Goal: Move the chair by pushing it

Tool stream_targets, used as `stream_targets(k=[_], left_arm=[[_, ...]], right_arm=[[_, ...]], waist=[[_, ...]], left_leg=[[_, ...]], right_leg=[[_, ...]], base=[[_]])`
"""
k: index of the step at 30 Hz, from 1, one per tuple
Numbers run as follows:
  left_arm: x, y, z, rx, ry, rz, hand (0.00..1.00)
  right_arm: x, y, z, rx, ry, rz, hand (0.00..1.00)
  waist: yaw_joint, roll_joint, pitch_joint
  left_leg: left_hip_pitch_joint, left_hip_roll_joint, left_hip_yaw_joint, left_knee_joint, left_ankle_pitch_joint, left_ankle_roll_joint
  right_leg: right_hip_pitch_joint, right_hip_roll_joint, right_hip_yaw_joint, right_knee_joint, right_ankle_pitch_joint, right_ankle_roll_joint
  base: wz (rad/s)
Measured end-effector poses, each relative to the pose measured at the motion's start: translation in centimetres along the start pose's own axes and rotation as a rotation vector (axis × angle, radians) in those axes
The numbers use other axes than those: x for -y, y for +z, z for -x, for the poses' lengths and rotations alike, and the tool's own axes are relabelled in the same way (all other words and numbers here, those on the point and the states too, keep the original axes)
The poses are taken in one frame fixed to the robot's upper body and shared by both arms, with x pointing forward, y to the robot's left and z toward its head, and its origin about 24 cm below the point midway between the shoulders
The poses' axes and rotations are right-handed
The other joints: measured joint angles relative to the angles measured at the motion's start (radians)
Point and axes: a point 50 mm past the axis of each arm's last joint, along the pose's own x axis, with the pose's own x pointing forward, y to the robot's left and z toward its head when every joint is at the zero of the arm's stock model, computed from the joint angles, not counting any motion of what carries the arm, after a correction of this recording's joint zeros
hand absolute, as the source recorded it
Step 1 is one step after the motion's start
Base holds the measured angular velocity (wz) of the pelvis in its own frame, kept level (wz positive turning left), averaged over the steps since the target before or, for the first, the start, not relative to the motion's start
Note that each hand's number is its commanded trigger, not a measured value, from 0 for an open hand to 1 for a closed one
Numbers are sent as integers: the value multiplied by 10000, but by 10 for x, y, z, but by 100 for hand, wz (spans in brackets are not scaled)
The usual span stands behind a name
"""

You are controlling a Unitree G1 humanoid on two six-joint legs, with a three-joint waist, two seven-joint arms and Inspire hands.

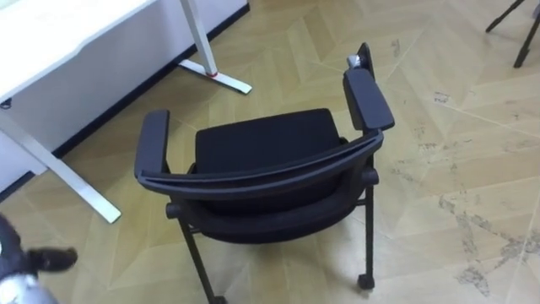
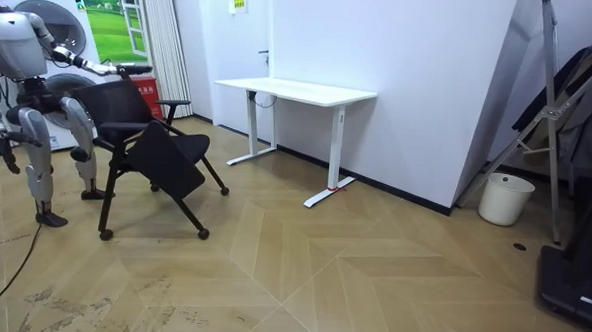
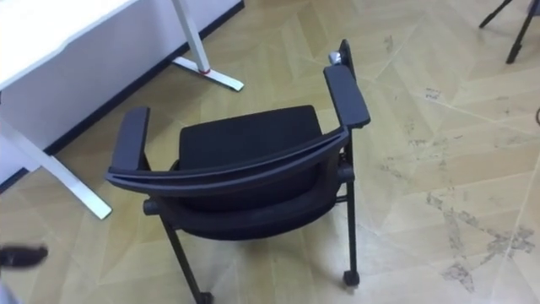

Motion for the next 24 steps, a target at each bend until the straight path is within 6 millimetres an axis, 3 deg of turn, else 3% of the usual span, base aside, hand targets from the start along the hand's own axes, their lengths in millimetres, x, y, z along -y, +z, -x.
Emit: stream_targets(k=[4, 8, 15, 24], left_arm=[[-3, 31, -5, 1263, 179, 142, 0], [4, 46, -2, 2045, -528, -526, 0], [-4, 84, -12, 3271, -51, -1014, 0], [-12, 114, -8, 4642, -288, -1693, 0]], right_arm=[[-6, 0, 0, -28, 334, 195, 0], [-11, -2, 0, -114, 749, 481, 0], [-9, -6, 1, -223, 738, 456, 0], [-3, -9, 1, -294, 614, 417, 0]], waist=[[-40, -54, -6], [-51, -7, -35], [-170, 41, -27], [-358, 234, 5]], left_leg=[[-83, -13, -78, -14, 0, 0], [-95, -11, -108, -13, -1, -1], [-193, -15, -194, 8, -1, -1], [-160, -16, -128, -1, 0, 0]], right_leg=[[-7, 0, -110, -25, 4, -3], [-3, 5, -123, -9, 14, -14], [-22, 17, -182, -16, 16, -15], [-31, 11, -92, -11, 16, -16]], base=[[8], [4], [5], [-2]])
